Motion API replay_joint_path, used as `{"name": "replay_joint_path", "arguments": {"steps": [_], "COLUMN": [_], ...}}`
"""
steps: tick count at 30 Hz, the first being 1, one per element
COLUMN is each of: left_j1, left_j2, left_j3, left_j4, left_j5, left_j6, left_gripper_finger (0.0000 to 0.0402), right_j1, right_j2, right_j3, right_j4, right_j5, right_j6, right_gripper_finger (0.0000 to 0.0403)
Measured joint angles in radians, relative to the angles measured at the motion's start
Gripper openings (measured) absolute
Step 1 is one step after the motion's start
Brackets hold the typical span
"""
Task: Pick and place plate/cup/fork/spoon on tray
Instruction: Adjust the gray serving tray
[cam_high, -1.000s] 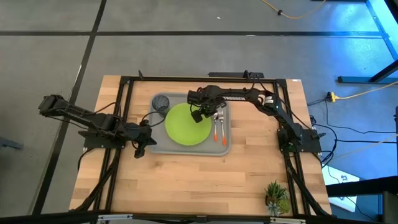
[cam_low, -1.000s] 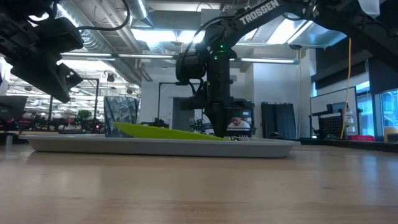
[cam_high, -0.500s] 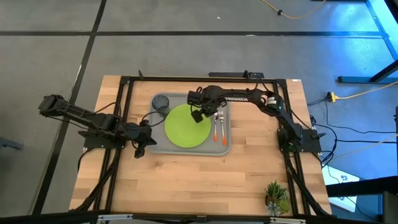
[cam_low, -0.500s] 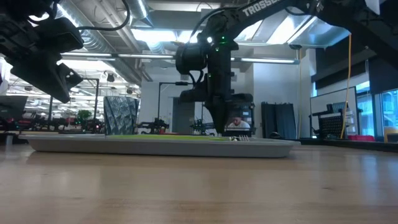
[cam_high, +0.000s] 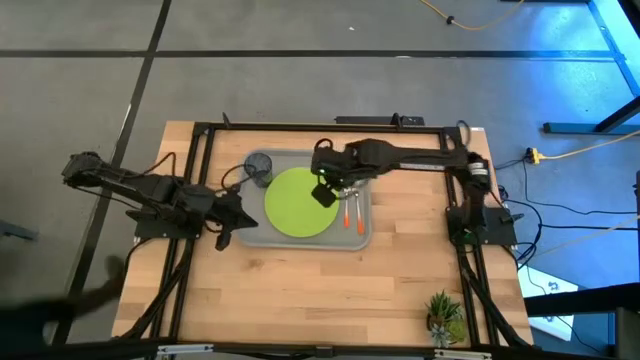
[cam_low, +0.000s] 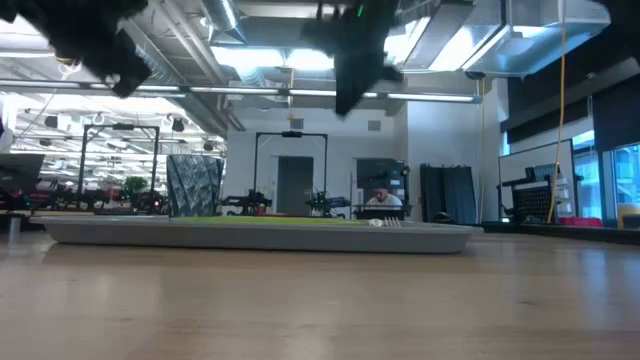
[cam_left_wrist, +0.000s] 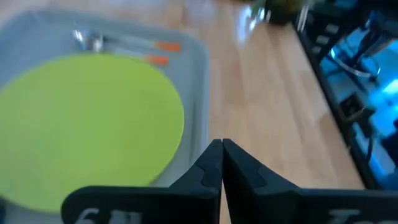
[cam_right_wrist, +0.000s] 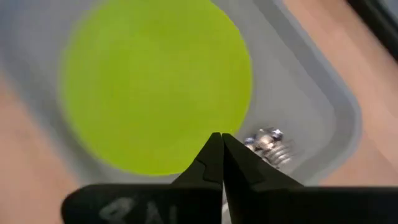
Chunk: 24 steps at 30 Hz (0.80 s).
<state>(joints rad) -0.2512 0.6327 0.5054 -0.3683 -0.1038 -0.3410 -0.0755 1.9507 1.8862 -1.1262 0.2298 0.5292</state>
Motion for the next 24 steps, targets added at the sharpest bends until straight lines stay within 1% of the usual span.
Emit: {"name": "replay_joint_path", "arguments": {"steps": [7,13,15,20,24], "left_j1": [0.0,0.0,0.0,0.0,0.0], "left_j2": [0.0,0.0,-0.001,0.0,0.0], "left_j3": [0.148,0.254,0.266,0.267,0.267], "left_j4": [-0.012,-0.088,-0.095,-0.106,-0.102], "left_j5": [-0.06,-0.195,-0.226,-0.238,-0.239], "left_j6": [0.068,0.109,0.109,0.108,0.108], "left_gripper_finger": [0.0,0.0,0.0,0.0,0.0], "right_j1": [0.125,0.246,0.286,0.378,0.431], "right_j2": [-0.164,-0.276,-0.307,-0.372,-0.412], "right_j3": [0.0,0.0,0.0,0.0,0.0], "right_j4": [0.054,0.052,0.036,-0.033,-0.047], "right_j5": [0.0,0.016,0.053,0.195,0.247], "right_j6": [-0.148,-0.238,-0.247,-0.195,-0.141], "right_gripper_finger": [0.0,0.0,0.0,0.0,0.0]}}
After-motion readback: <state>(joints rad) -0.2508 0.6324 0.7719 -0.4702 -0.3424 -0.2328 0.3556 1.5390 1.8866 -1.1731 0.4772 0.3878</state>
